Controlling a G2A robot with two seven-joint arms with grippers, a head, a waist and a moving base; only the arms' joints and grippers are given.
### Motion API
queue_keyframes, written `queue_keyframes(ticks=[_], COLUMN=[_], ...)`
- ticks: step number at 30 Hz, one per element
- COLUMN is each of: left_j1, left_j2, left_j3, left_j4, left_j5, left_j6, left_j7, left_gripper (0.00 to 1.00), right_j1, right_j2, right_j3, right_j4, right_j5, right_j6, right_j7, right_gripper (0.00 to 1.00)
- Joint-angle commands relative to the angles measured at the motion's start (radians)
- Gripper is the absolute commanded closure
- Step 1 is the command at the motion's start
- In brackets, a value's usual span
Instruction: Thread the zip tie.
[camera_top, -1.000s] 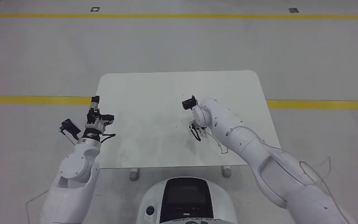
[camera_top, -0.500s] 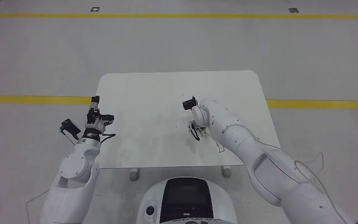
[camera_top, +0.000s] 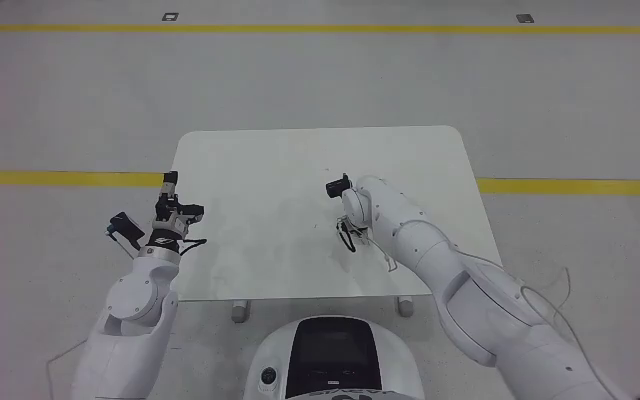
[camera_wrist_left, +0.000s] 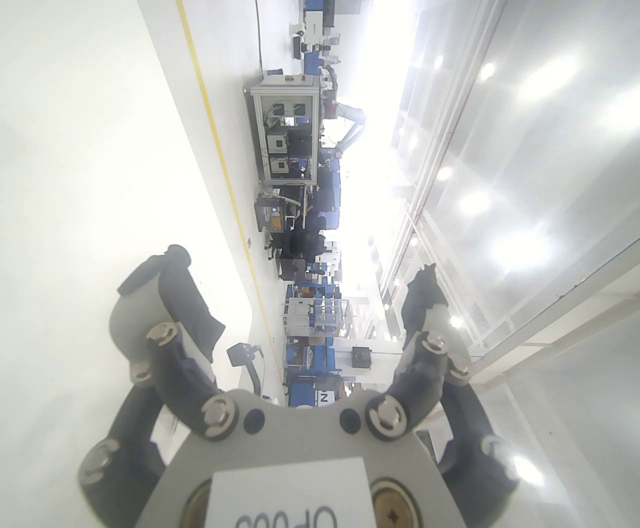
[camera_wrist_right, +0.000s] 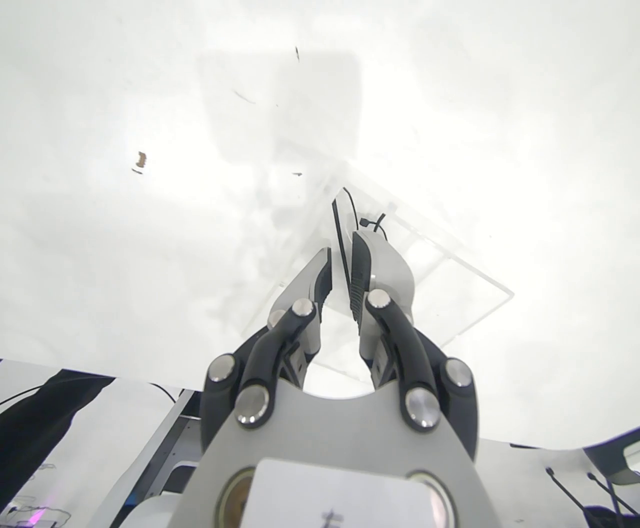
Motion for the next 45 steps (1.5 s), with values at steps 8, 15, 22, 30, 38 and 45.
queue_keyframes(ticks=[8,15,22,30,38,45], left_j1=[0.0,0.0,0.0,0.0,0.0,0.0], left_j2=[0.0,0.0,0.0,0.0,0.0,0.0], left_j3=[0.0,0.0,0.0,0.0,0.0,0.0], left_j4=[0.0,0.0,0.0,0.0,0.0,0.0], left_j5=[0.0,0.0,0.0,0.0,0.0,0.0], left_j6=[0.0,0.0,0.0,0.0,0.0,0.0], left_j7=[0.0,0.0,0.0,0.0,0.0,0.0], left_gripper=[0.0,0.0,0.0,0.0,0.0,0.0], right_j1=[0.007,0.01,0.004,0.005,0.008,0.022], right_j2=[-0.016,-0.021,-0.025,-0.032,-0.044,-0.051], right_j3=[0.009,0.016,0.025,0.035,0.038,0.045], right_j4=[0.028,0.028,0.037,0.062,0.085,0.1], right_j5=[-0.003,-0.019,-0.024,-0.029,-0.038,-0.045], right_j6=[-0.005,-0.002,-0.015,-0.025,-0.028,-0.027], right_j7=[-0.014,-0.012,-0.011,-0.02,-0.023,-0.013], right_gripper=[0.9,0.89,0.89,0.9,1.0,1.0])
